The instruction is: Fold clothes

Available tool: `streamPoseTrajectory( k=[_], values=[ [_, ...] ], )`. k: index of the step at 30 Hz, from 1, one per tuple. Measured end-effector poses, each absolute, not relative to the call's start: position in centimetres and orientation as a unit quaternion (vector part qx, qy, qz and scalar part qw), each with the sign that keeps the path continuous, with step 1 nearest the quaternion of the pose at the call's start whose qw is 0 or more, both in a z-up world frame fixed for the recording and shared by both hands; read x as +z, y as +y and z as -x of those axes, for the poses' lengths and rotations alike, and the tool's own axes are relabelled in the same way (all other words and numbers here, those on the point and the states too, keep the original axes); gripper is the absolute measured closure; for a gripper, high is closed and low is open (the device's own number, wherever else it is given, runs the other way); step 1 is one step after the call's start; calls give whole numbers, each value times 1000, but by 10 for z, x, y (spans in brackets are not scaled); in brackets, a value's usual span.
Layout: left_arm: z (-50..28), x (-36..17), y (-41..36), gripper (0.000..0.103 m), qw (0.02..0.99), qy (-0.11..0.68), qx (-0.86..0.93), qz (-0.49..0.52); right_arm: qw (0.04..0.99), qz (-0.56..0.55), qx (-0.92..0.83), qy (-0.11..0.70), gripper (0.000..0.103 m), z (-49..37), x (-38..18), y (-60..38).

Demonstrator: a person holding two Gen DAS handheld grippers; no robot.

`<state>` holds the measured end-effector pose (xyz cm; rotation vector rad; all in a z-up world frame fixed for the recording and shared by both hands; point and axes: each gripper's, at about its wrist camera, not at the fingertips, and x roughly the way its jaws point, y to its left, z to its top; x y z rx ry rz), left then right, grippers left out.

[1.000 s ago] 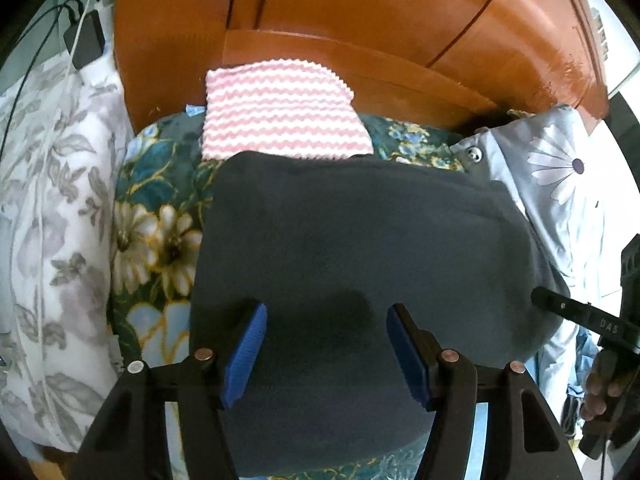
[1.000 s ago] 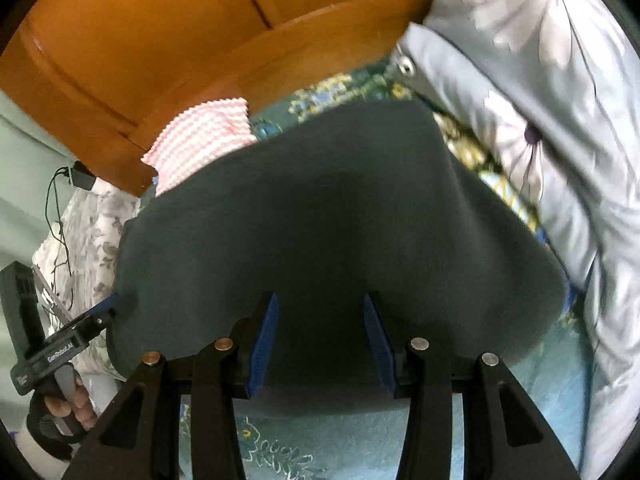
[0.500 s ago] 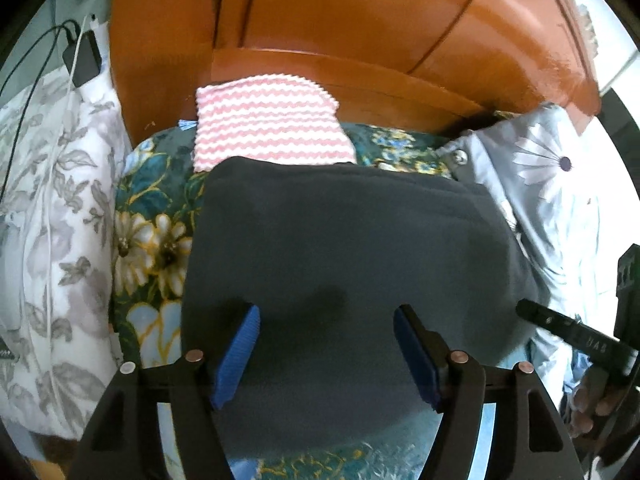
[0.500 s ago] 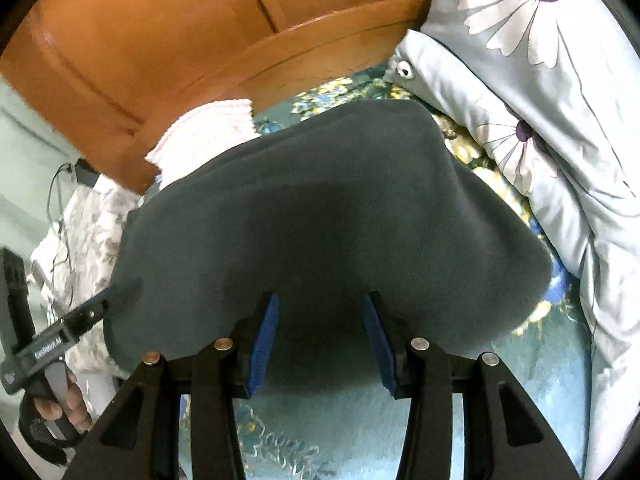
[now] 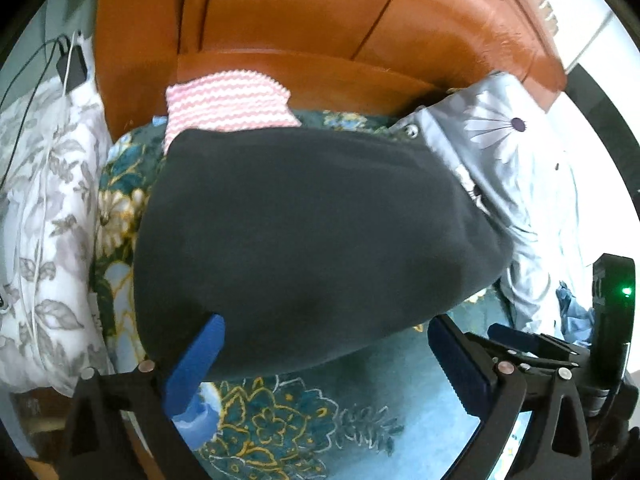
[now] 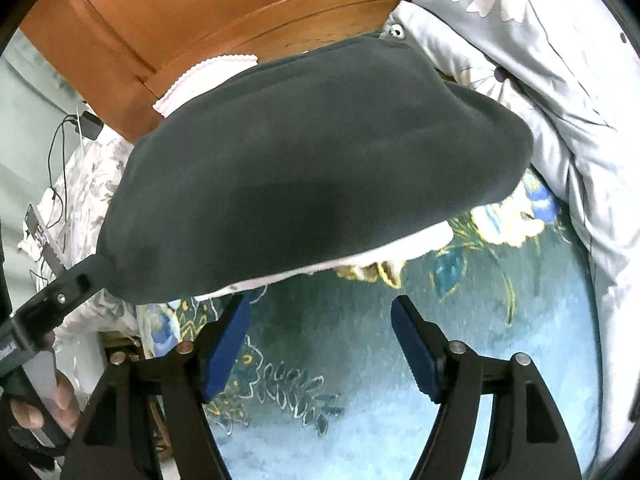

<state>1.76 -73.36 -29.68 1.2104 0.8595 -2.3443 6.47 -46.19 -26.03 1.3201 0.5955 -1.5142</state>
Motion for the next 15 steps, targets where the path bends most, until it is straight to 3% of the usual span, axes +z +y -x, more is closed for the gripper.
streamPoseTrajectory(
  k=[2, 15],
  values=[
    [-19, -290, -728, 0, 182, 298, -838, -419, 497, -544, -629, 249, 18, -67, -257, -458],
    [-29, -268, -691, 0, 206, 217, -852, -430, 492, -500, -656, 277, 18, -84, -238, -428]
  ],
)
